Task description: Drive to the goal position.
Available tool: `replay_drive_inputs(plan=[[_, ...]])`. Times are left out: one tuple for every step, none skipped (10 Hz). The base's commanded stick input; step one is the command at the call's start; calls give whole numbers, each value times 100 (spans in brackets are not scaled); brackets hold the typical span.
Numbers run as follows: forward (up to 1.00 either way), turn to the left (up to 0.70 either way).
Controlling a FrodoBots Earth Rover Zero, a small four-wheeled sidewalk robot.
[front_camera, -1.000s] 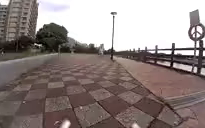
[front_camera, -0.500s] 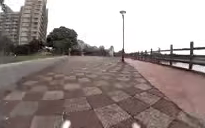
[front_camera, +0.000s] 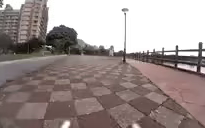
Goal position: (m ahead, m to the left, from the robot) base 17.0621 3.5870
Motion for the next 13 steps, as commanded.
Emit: replay_drive_inputs(plan=[[100, 0], [100, 0], [100, 0], [100, 0], [100, 0], [100, 0], [100, 0], [100, 0], [100, 0], [100, 0], [100, 0], [100, 0], [100, 0]])
